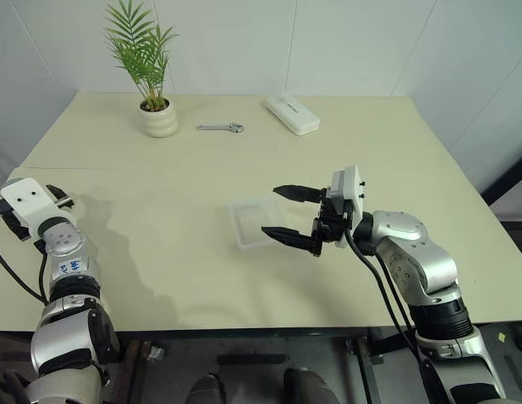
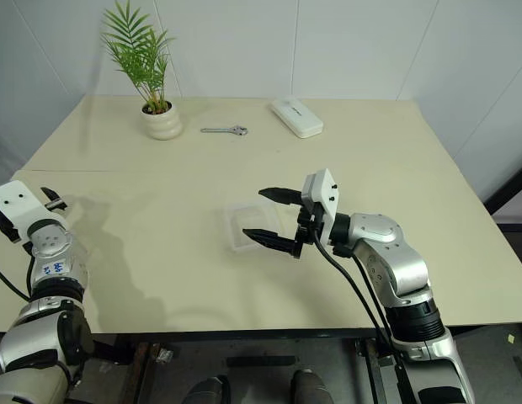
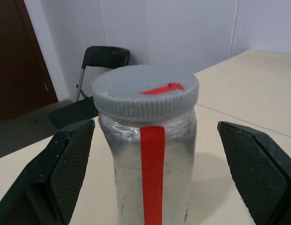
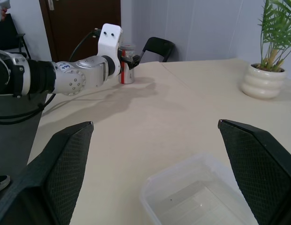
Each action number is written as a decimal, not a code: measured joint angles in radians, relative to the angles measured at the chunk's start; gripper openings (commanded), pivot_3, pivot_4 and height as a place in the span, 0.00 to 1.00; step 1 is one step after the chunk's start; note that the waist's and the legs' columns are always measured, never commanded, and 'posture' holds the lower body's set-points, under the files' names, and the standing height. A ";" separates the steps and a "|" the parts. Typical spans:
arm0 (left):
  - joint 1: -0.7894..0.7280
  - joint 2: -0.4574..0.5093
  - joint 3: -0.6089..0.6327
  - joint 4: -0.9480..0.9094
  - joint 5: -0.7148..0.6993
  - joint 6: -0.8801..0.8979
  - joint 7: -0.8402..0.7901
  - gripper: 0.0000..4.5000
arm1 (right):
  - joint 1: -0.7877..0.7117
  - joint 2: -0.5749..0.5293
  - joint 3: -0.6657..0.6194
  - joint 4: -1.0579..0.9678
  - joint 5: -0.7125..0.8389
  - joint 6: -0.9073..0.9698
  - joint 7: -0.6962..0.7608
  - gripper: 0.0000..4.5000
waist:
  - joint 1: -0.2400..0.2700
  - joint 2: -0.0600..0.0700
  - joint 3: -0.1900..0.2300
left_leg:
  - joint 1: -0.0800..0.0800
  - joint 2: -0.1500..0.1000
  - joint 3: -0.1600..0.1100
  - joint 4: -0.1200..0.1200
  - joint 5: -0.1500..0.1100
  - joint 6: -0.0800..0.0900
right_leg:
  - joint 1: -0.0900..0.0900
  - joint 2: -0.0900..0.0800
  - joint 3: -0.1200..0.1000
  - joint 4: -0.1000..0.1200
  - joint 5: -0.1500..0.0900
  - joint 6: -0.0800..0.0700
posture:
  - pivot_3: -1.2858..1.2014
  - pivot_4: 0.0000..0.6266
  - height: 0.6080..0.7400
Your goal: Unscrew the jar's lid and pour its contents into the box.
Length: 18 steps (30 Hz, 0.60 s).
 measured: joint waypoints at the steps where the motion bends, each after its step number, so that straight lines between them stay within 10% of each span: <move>1: -0.006 0.006 -0.007 0.024 0.000 -0.001 0.002 0.99 | 0.004 -0.002 -0.002 -0.003 0.001 0.002 -0.002 1.00 | 0.000 0.000 0.000 | 0.000 0.000 0.000 0.000 0.000 0.000 | 0.000 0.000 0.000 0.000 0.000 0.000 | 0.52 0.24 1.00; 14: -0.041 0.070 -0.029 0.139 -0.003 -0.014 0.013 0.99 | 0.060 -0.035 -0.035 -0.064 0.028 0.047 -0.042 1.00 | 0.002 0.000 0.000 | -0.001 0.000 0.000 -0.001 0.000 0.000 | 0.000 0.000 0.000 -0.001 0.000 0.000 | 0.52 0.24 1.00; 18: -0.049 0.070 -0.027 0.158 -0.010 -0.013 0.017 0.80 | 0.065 -0.036 -0.040 -0.083 0.038 0.059 -0.056 1.00 | 0.001 0.000 0.000 | -0.001 0.000 0.000 0.000 0.000 0.000 | 0.000 0.000 0.000 -0.001 0.000 0.000 | 0.52 0.24 1.00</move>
